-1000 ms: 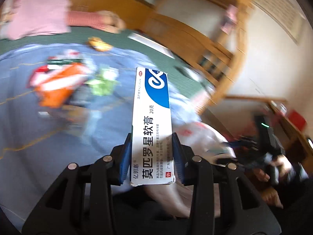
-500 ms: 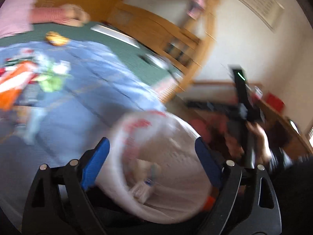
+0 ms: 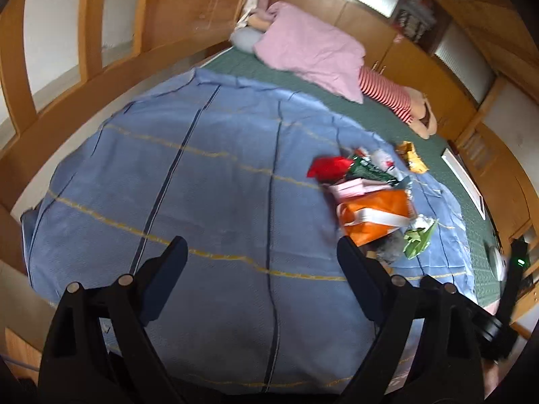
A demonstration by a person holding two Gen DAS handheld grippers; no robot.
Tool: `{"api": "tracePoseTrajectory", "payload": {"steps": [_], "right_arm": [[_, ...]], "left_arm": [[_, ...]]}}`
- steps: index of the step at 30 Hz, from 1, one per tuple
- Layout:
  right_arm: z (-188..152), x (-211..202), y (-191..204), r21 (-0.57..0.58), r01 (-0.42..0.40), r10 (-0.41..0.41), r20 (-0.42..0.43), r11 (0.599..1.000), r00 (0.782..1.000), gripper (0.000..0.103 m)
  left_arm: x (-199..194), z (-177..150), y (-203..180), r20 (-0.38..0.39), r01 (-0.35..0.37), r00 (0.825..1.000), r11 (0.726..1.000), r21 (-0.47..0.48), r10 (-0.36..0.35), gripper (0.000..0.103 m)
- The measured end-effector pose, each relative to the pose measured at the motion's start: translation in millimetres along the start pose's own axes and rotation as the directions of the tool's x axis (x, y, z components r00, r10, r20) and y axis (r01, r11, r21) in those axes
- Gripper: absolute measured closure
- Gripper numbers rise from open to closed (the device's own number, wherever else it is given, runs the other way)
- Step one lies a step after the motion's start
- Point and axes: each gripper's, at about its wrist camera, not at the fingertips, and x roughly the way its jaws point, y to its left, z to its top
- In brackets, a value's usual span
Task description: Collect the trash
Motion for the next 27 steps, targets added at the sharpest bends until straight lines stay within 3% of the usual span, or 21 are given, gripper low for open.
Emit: {"api": "tracePoseTrajectory", "payload": {"steps": [2,3,5,8,10,12,14,15,16,17,18,19,20,23,27], "right_arm": [[4,27,11,-0.004,-0.006,0.006,-0.061,1.000,0.998,0.034],[2,34,18,-0.008,-0.014,0.013,-0.084,1.000,0.996,0.053],[-4,51,27,0.005,-0.050,0.051,-0.154,0.999,0.987,0.078],[-20,56,44,0.045,-0.201,0.206,-0.226,0.979,0.952,0.085],[-26,56,63,0.009,-0.259,0.252,-0.259,0.966,0.932,0.086],[-25,50,79,-0.042,-0.305,0.286,-0.249,0.951,0.925,0.086],[-26,49,90,-0.043,-0.410,0.382,-0.283,0.911,0.880,0.081],[-26,49,94,-0.037,-0.467,0.434,-0.310,0.884,0.846,0.070],[-25,47,96,-0.024,-0.497,0.466,-0.308,0.867,0.829,0.062],[-21,44,93,-0.027,-0.463,0.440,-0.267,0.886,0.858,0.044],[-15,40,88,-0.030,-0.402,0.387,-0.210,0.915,0.898,0.035],[-5,35,79,-0.009,-0.296,0.293,-0.122,0.955,0.948,0.033],[2,35,72,0.028,-0.255,0.257,-0.087,0.966,0.963,0.030],[26,54,54,0.189,-0.253,0.269,-0.063,0.949,0.961,0.028],[44,88,47,0.298,-0.273,0.307,-0.072,0.915,0.949,0.028]], "left_arm": [[3,-2,4,-0.029,0.007,1.000,0.999,-0.040,-0.008,0.013],[2,-2,13,-0.039,0.002,0.999,0.998,-0.058,-0.005,0.013],[4,-1,24,-0.056,-0.040,0.998,0.995,-0.089,0.035,0.013],[8,2,43,-0.089,-0.082,0.994,0.982,-0.169,0.068,0.013],[9,2,59,-0.107,-0.099,0.991,0.969,-0.226,0.076,0.013],[9,2,71,-0.116,-0.114,0.990,0.955,-0.272,0.085,0.013],[8,1,76,-0.124,-0.128,0.988,0.948,-0.290,0.096,0.013],[8,0,78,-0.127,-0.131,0.987,0.947,-0.293,0.097,0.013],[9,0,79,-0.130,-0.135,0.986,0.946,-0.295,0.100,0.013],[10,-1,79,-0.136,-0.137,0.986,0.946,-0.295,0.101,0.013],[12,-1,79,-0.138,-0.138,0.985,0.946,-0.294,0.101,0.012],[14,-1,77,-0.142,-0.139,0.985,0.947,-0.289,0.101,0.012],[14,-2,76,-0.146,-0.142,0.984,0.948,-0.285,0.103,0.012],[18,-3,72,-0.161,-0.139,0.982,0.953,-0.270,0.098,0.012],[19,-3,71,-0.168,-0.146,0.980,0.954,-0.261,0.104,0.011]]}}
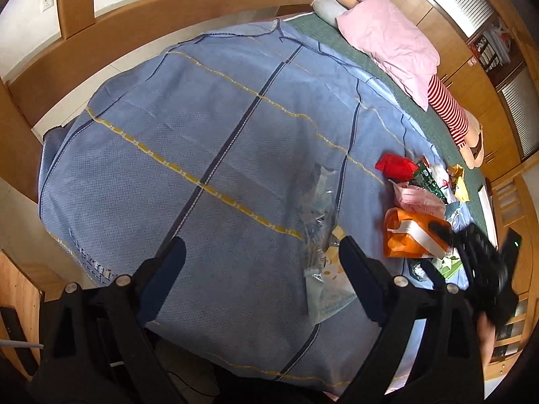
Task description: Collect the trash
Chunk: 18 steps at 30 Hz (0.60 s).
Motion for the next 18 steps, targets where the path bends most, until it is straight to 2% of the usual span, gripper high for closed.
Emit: {"api": "tracePoseTrajectory", "payload": {"steps": [2,3,4,6,8,12,14,15,16,17,18], "right_arm": [[9,13,-6,0.061,-0.028,0.027,0.019,0.998,0.999,0.028],[9,17,-7,0.068,-0.030,0.028,0.029,0.997,0.999,0.032],[10,18,-7,0.061,-0.028,0.026,0.036,0.998,0.999,0.041],[12,18,1,0.026,-0.011,0.010,0.043,1.000,0.999,0.069],[13,7,4,-0.027,-0.034,0.035,0.057,0.999,0.998,0.073],[3,-23,20,-0.194,0.086,-0.073,0.071,0.977,0.995,0.077],[-5,-40,34,-0.340,0.250,-0.230,0.098,0.906,0.968,0.077],[-10,-45,43,-0.414,0.336,-0.306,0.139,0.846,0.942,0.077],[-19,-49,55,-0.499,0.477,-0.418,0.235,0.723,0.878,0.077],[-27,-52,55,-0.528,0.544,-0.468,0.283,0.653,0.837,0.077],[-32,-51,56,-0.550,0.585,-0.503,0.312,0.596,0.806,0.075]], "left_arm": [[2,0,1,-0.001,-0.006,1.000,1.000,-0.005,0.006,0.011],[2,0,1,-0.004,-0.010,1.000,1.000,-0.004,0.010,0.011],[3,0,1,-0.007,-0.013,1.000,1.000,-0.004,0.013,0.011],[5,0,2,-0.016,-0.013,1.000,1.000,-0.004,0.013,0.011],[5,0,2,-0.017,-0.013,1.000,1.000,-0.007,0.013,0.011],[5,-1,2,-0.015,-0.017,1.000,1.000,-0.010,0.017,0.011],[5,-1,3,-0.015,-0.022,1.000,1.000,-0.013,0.021,0.011],[5,-1,4,-0.014,-0.022,1.000,1.000,-0.015,0.022,0.011],[5,-1,4,-0.012,-0.023,1.000,1.000,-0.017,0.023,0.011],[4,-1,3,-0.010,-0.023,1.000,1.000,-0.016,0.023,0.011],[4,-1,3,-0.008,-0.025,1.000,1.000,-0.013,0.024,0.011]]}}
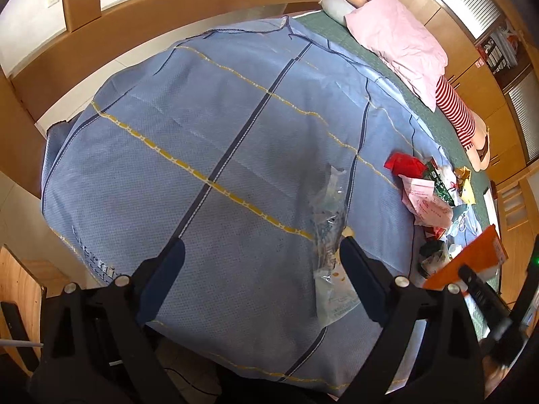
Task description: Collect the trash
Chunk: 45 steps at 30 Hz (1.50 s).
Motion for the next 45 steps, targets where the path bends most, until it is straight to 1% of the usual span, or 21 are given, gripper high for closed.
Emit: {"api": "tracePoseTrajectory", "payload": {"steps": [2,5,6,7,10,11,13,15,16,19,20,22,23,27,30,32,37,41,43,44,45], "right_arm": [[-8,4,10,-0.054,-0.032,0.030,-0.036,0.998,0.999,0.070],[-15,11,19,-0.004,-0.266,0.264,-0.086,0.964,0.961,0.051],[-14,12,22,0.023,-0.336,0.337,-0.088,0.942,0.937,0.045],[-17,15,22,0.069,-0.442,0.447,-0.092,0.894,0.890,0.044],[-13,23,17,0.165,-0.572,0.587,-0.058,0.803,0.808,0.043],[-13,23,15,0.174,-0.562,0.576,-0.043,0.809,0.816,0.041],[-7,28,13,0.153,-0.496,0.504,-0.017,0.855,0.864,0.032],[-1,36,17,0.115,-0.463,0.467,-0.009,0.879,0.884,0.026],[1,41,19,0.110,-0.469,0.474,-0.015,0.876,0.881,0.025],[0,56,28,0.145,-0.574,0.587,-0.060,0.806,0.808,0.022],[-3,61,32,0.147,-0.580,0.594,-0.078,0.801,0.800,0.022],[-13,62,41,0.119,-0.531,0.542,-0.102,0.839,0.834,0.022],[-17,64,45,0.112,-0.535,0.546,-0.114,0.837,0.830,0.022],[-31,68,48,0.181,-0.598,0.620,-0.108,0.781,0.777,0.051],[-36,51,43,0.197,-0.540,0.561,-0.066,0.818,0.825,0.058],[-36,36,26,0.236,-0.430,0.442,0.001,0.871,0.897,0.065],[-56,10,-12,0.401,-0.422,0.419,0.100,0.813,0.903,0.065],[-66,5,-22,0.441,-0.429,0.424,0.116,0.788,0.898,0.065],[-68,6,-21,0.442,-0.431,0.433,0.104,0.786,0.895,0.065],[-70,6,-22,0.445,-0.431,0.432,0.105,0.785,0.896,0.065],[-71,5,-22,0.447,-0.430,0.431,0.106,0.784,0.896,0.065]], "left_arm": [[1,0,-1,0.000,-0.005,1.000,1.000,0.005,0.005,0.010],[2,1,2,-0.005,-0.010,1.000,1.000,-0.004,0.009,0.010],[2,2,5,-0.004,-0.012,1.000,1.000,-0.011,0.012,0.010],[2,2,6,-0.003,-0.014,1.000,1.000,-0.017,0.014,0.010],[1,5,12,0.001,-0.017,1.000,0.999,-0.042,0.018,0.010],[0,5,14,0.002,-0.016,1.000,0.999,-0.050,0.017,0.010],[0,6,15,0.002,-0.014,1.000,0.998,-0.058,0.014,0.010],[1,5,15,-0.001,-0.013,1.000,0.998,-0.056,0.013,0.010],[1,5,15,-0.003,-0.012,1.000,0.998,-0.056,0.012,0.010],[3,6,16,-0.009,-0.015,1.000,0.998,-0.064,0.014,0.010],[3,6,17,-0.010,-0.015,1.000,0.998,-0.068,0.014,0.010],[4,6,18,-0.010,-0.015,1.000,0.997,-0.076,0.015,0.010],[4,7,19,-0.010,-0.016,1.000,0.997,-0.079,0.015,0.009],[8,6,18,-0.016,-0.021,1.000,0.997,-0.081,0.020,0.009],[14,5,16,-0.034,-0.014,0.999,0.997,-0.082,0.011,0.009],[19,2,11,-0.048,0.003,0.999,0.997,-0.072,-0.006,0.009],[35,-9,-24,-0.067,0.038,0.997,0.997,0.070,-0.033,0.011],[56,-28,-58,-0.096,0.035,0.995,0.974,0.225,-0.013,0.028],[71,-36,-64,-0.154,0.045,0.988,0.966,0.256,-0.005,0.054],[73,-39,-64,-0.151,0.037,0.988,0.964,0.263,0.004,0.056],[72,-40,-64,-0.122,0.019,0.992,0.960,0.280,0.016,0.069]]}}
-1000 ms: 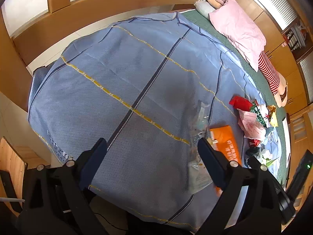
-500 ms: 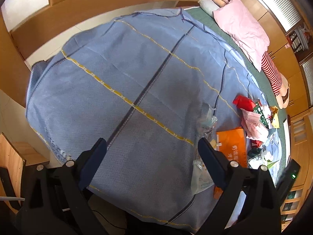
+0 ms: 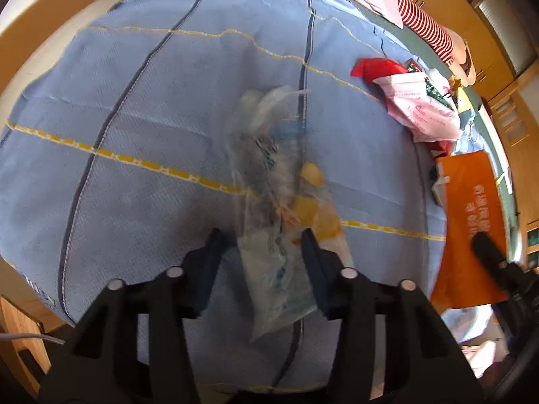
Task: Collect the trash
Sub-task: 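Grasp the clear plastic bag with the left gripper while the right gripper holds the orange packet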
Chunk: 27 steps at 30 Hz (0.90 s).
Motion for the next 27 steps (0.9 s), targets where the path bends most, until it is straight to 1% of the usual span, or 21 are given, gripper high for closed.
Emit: {"api": "tracePoseTrajectory", "payload": {"steps": [1,2,3,4,7,9,10,13,14,17,22,25,27], "right_arm": [[0,0,-1,0.002,0.002,-0.002,0.000,1.000,1.000,0.065],[0,-5,-4,0.004,0.004,-0.004,0.001,1.000,1.000,0.065],[0,-5,-5,0.005,0.005,-0.005,0.003,1.000,1.000,0.065],[1,-4,-5,0.006,0.005,-0.006,0.004,1.000,1.000,0.065],[2,-7,-4,0.000,0.006,-0.006,0.011,1.000,1.000,0.065],[2,-7,-3,-0.007,0.007,-0.007,0.010,1.000,1.000,0.065],[2,-7,-2,-0.011,0.005,-0.005,0.009,1.000,1.000,0.065],[2,-6,0,-0.017,0.000,0.000,0.006,1.000,1.000,0.065],[2,-6,1,-0.020,-0.001,0.001,0.005,1.000,1.000,0.065],[1,-7,4,-0.032,0.004,-0.004,0.011,0.999,1.000,0.065],[1,-12,12,-0.074,0.029,-0.026,0.037,0.997,0.999,0.065],[1,-14,16,-0.089,0.037,-0.033,0.048,0.995,0.998,0.065],[1,-14,17,-0.095,0.041,-0.036,0.052,0.995,0.998,0.065]], "left_arm": [[-1,0,0,0.009,-0.021,1.000,1.000,0.015,0.021,0.076],[-5,2,3,0.014,-0.010,1.000,1.000,0.008,0.009,0.078],[-8,3,8,0.020,0.007,1.000,1.000,-0.016,-0.006,0.082],[-13,4,12,0.031,0.015,0.999,0.999,-0.036,-0.013,0.083],[-37,11,27,0.119,0.033,0.993,0.996,-0.083,-0.023,0.084],[-61,13,34,0.198,0.050,0.980,0.994,-0.097,-0.030,0.084],[-69,15,36,0.225,0.052,0.974,0.994,-0.094,-0.029,0.084],[-95,14,32,0.319,0.049,0.947,0.998,-0.042,-0.033,0.084],[-100,15,27,0.335,0.042,0.942,0.999,-0.024,-0.031,0.084],[-108,12,12,0.386,-0.014,0.923,0.999,0.039,-0.002,0.084],[-115,5,-5,0.432,-0.088,0.901,0.992,0.093,0.040,0.084],[-121,-1,-5,0.451,-0.099,0.891,0.989,0.107,0.041,0.084],[-123,-4,-7,0.457,-0.096,0.889,0.988,0.117,0.032,0.084]]}}
